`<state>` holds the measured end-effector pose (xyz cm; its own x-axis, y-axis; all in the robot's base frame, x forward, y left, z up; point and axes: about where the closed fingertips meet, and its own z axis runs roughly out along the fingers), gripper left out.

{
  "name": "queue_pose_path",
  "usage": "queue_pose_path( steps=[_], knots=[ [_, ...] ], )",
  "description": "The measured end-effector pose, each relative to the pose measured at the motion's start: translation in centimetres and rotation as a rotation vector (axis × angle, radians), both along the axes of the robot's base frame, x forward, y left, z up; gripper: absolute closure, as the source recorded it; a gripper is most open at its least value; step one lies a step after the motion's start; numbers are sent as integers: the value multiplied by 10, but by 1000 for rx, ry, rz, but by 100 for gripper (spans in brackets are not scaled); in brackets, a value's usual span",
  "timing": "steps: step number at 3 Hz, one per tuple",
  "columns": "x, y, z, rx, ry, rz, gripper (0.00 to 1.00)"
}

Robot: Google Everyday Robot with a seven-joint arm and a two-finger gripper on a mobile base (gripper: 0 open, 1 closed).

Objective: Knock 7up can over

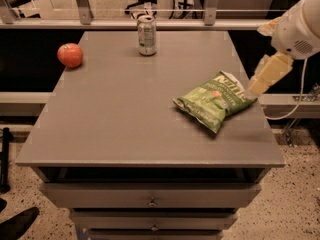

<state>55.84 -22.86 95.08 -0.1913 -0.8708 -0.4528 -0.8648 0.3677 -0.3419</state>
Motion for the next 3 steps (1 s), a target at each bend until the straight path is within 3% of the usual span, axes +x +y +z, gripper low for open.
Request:
queue_pose_path(
  steps=[1, 2, 3],
  knots=[
    [51, 5, -3, 71, -64, -18, 0],
    [105, 24, -6, 202, -86, -11, 0],
    [106, 25, -8, 209, -86, -12, 0]
  ],
)
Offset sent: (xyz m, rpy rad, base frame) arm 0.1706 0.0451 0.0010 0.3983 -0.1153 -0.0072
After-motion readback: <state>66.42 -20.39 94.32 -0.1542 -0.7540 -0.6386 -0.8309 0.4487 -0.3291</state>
